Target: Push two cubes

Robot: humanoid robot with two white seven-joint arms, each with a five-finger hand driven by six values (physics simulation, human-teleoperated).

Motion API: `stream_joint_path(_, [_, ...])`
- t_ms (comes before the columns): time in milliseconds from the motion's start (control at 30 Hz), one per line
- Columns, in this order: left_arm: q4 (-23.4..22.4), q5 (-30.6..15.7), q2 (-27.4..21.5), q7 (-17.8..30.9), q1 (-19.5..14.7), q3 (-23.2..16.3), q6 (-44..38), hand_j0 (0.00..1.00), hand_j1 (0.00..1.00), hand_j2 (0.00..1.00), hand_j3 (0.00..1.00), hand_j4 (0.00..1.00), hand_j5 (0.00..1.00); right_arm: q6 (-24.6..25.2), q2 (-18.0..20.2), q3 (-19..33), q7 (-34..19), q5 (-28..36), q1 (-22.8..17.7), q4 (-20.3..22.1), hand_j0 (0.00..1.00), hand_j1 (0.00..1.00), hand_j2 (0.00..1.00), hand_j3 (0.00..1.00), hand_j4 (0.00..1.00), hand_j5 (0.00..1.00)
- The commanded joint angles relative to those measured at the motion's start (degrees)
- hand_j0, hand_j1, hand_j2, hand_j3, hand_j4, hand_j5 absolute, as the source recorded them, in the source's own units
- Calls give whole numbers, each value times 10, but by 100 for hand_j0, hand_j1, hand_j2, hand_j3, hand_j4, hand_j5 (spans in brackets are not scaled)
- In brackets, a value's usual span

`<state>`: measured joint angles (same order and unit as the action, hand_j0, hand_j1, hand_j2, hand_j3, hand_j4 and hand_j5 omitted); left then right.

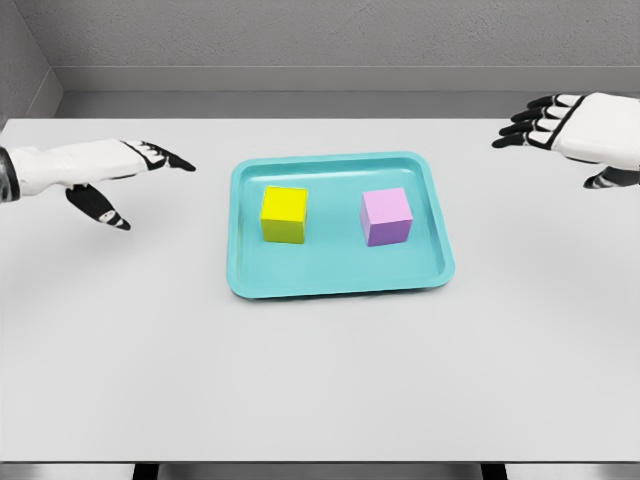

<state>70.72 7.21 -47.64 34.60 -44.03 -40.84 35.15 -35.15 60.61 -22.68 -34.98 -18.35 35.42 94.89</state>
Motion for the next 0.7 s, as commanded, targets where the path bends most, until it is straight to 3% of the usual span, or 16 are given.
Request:
stream_joint_path(0, [1, -2, 18, 4, -1, -2, -1, 100, 100, 100, 100, 100, 100, 2, -15, -2, 0, 2, 0, 2, 100, 100, 100, 100, 100, 100])
stream_joint_path(200, [-9, 11, 25, 4, -11, -3, -1, 100, 100, 100, 100, 100, 100, 2, -27, -3, 0, 2, -17, 0, 100, 100, 100, 100, 100, 100])
stream_joint_path(233, [-35, 13, 40, 4, -13, -12, -1, 100, 100, 100, 100, 100, 100, 2, -27, -4, 0, 2, -23, 0, 91, 91, 91, 91, 91, 91])
stream_joint_path(267, [-69, 26, 71, 4, -30, -45, -1, 94, 94, 94, 94, 94, 94, 2, -28, -7, 0, 2, -23, -1, 63, 63, 63, 63, 63, 63])
stream_joint_path(300, [-74, 60, 80, 4, -46, -52, -1, 80, 80, 80, 80, 80, 80, 2, -29, -7, 0, 2, -22, -1, 44, 44, 44, 44, 44, 44])
stream_joint_path(333, [-73, 73, 81, 4, -46, -53, -1, 69, 69, 69, 69, 69, 69, 2, -29, -10, 0, 0, -21, -1, 37, 37, 37, 37, 37, 37])
stream_joint_path(467, [-71, 79, 88, 4, -45, -55, -1, 40, 40, 40, 40, 40, 40, 2, -44, -70, 0, -32, 11, -4, 33, 33, 33, 33, 33, 33])
stream_joint_path(667, [-72, 89, 109, 4, -54, -56, -1, 38, 38, 38, 38, 38, 38, 2, -85, -143, 0, -90, 40, -13, 33, 33, 33, 33, 33, 33])
